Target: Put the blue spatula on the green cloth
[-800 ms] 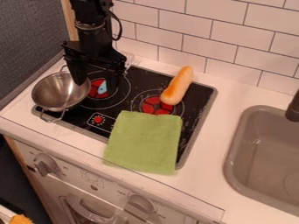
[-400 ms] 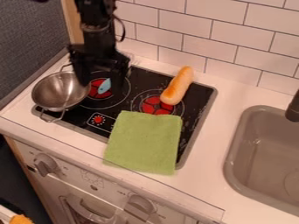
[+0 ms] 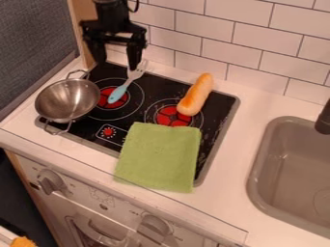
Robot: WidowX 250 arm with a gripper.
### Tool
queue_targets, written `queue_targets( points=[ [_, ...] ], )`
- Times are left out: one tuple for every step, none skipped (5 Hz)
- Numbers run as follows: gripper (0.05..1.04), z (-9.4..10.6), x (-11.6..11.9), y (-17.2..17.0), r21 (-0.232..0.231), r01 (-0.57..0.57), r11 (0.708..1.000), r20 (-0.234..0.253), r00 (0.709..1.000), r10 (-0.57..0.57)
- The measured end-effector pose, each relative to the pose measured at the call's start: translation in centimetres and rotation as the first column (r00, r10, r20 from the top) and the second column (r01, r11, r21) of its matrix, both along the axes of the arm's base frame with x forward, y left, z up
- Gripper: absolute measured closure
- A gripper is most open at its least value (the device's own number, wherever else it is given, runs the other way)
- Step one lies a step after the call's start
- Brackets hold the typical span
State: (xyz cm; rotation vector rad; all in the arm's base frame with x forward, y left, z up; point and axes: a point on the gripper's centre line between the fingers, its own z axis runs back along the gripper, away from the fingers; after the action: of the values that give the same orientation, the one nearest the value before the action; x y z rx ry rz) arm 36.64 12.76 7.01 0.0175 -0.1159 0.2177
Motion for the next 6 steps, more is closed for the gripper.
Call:
queue_targets(
  points=[
    [0.082, -1.6, 0.9, 0.7, 0.003, -0.019, 1.000, -0.024, 1.000, 0.019],
    [0.083, -3.3, 1.1, 1.6, 0.015, -0.040, 0.999, -0.013, 0.999, 0.040],
    [0.082, -5.9, 1.1, 1.6, 0.008, -0.062, 0.998, -0.019, 0.998, 0.062],
    [0.082, -6.1, 1.6, 1.7, -0.002, -0.081, 0.997, 0.031, 0.996, 0.081],
    [0.141, -6.2, 1.7, 1.8, 0.003, -0.084, 0.996, 0.040, 0.996, 0.084],
    [0.393, -6.5, 1.7, 1.9, 0.008, -0.084, 0.996, 0.039, 0.996, 0.084]
  ],
)
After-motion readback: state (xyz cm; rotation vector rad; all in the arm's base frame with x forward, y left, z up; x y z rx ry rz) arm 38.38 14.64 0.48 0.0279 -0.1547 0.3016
